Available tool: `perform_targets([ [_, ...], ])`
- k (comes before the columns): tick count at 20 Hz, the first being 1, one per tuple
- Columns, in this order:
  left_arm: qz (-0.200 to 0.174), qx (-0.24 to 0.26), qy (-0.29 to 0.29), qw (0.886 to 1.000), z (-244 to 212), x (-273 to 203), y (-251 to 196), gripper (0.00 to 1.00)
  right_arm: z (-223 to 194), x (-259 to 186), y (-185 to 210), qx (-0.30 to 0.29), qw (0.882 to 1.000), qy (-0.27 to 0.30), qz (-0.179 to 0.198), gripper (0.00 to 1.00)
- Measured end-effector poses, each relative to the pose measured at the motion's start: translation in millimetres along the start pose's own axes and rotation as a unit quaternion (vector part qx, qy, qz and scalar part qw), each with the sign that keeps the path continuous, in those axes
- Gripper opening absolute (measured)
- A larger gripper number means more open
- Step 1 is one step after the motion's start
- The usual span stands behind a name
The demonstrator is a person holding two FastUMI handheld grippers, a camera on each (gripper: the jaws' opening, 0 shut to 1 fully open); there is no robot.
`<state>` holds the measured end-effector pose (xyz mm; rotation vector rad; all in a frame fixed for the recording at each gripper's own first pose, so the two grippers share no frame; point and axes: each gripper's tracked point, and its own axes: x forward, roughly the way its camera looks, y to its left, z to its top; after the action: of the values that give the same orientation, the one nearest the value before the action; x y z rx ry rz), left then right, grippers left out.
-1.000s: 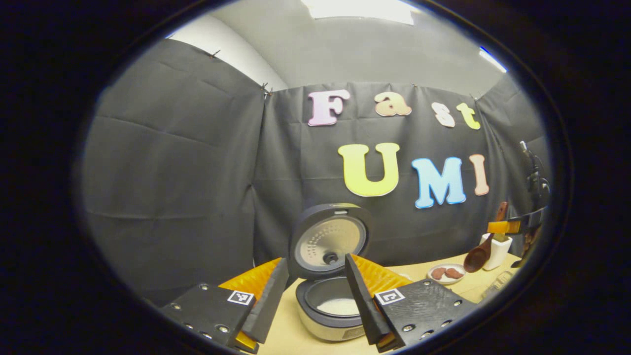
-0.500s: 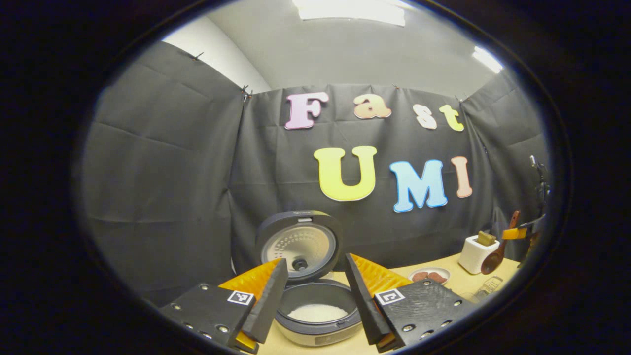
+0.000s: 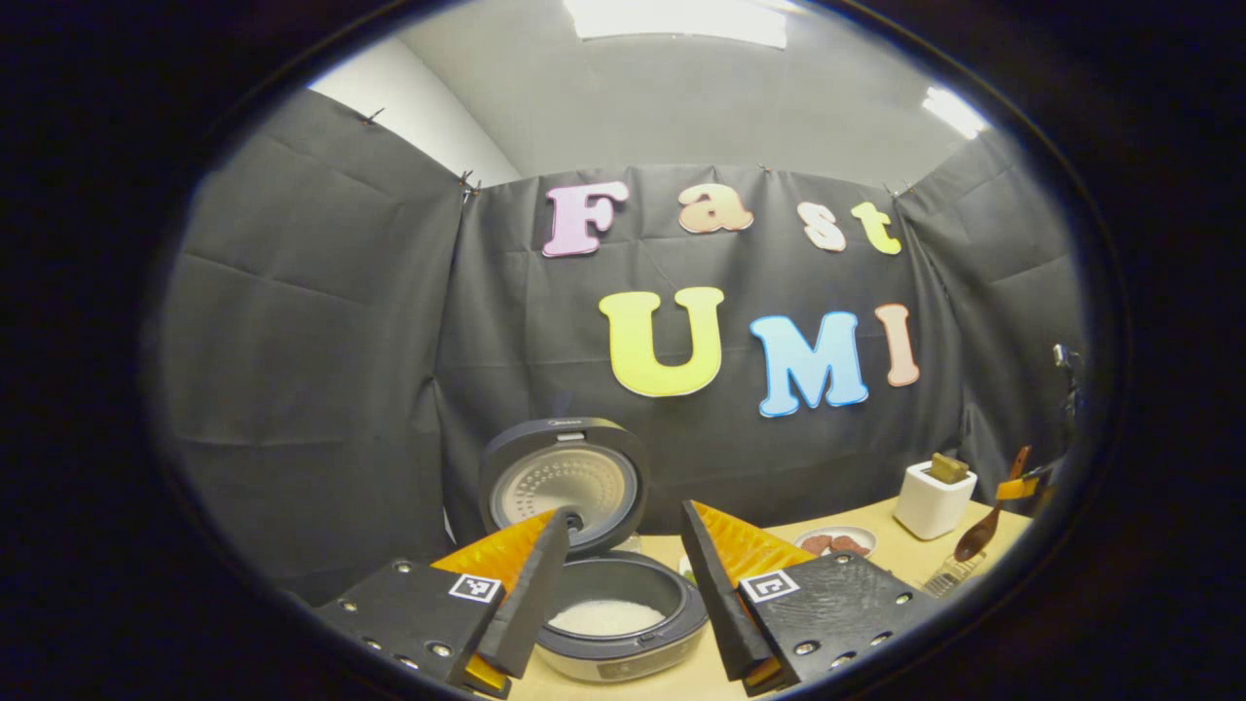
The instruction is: Close the left gripper, press the button to open the rice cooker; take a wooden spoon from the chopstick holder with the right hand, scoop a spoonful of rice and pour it into the rice cooker, then put the wooden spoon back into the chopstick holder.
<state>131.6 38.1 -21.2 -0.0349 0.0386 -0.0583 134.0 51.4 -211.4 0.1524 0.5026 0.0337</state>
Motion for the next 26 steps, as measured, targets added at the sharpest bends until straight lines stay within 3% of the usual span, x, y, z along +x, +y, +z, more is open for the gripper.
perform_targets([
  [7, 0.021, 0.017, -0.006, 1.0, 11, -18, 14, 0.72, -50, 11, 3, 0.018, 0.998, 0.052, 0.026, 0.11],
  [12, 0.03, 0.023, -0.009, 0.999, 17, -25, 17, 0.72, -63, 12, -1, 0.032, 0.997, 0.063, 0.033, 0.22],
  [13, 0.03, 0.025, -0.009, 0.999, 19, -25, 17, 0.72, -59, 9, -6, 0.028, 0.998, 0.058, 0.027, 0.3],
  [15, 0.029, 0.027, -0.01, 0.999, 19, -22, 14, 0.74, -51, 3, -16, 0.011, 0.999, 0.043, 0.01, 0.6],
  [17, 0.025, 0.03, -0.014, 0.999, 23, -16, 10, 0.72, -41, -5, -29, -0.011, 0.999, 0.028, -0.015, 0.99],
  [22, 0.013, 0.027, -0.008, 1.0, 30, 17, 7, 0.72, 6, -40, -51, -0.071, 0.994, -0.041, -0.075, 0.98],
  [26, 0.011, 0.021, -0.012, 1.0, 47, 60, 18, 0.72, 45, -70, -47, -0.073, 0.988, -0.095, -0.095, 0.98],
])
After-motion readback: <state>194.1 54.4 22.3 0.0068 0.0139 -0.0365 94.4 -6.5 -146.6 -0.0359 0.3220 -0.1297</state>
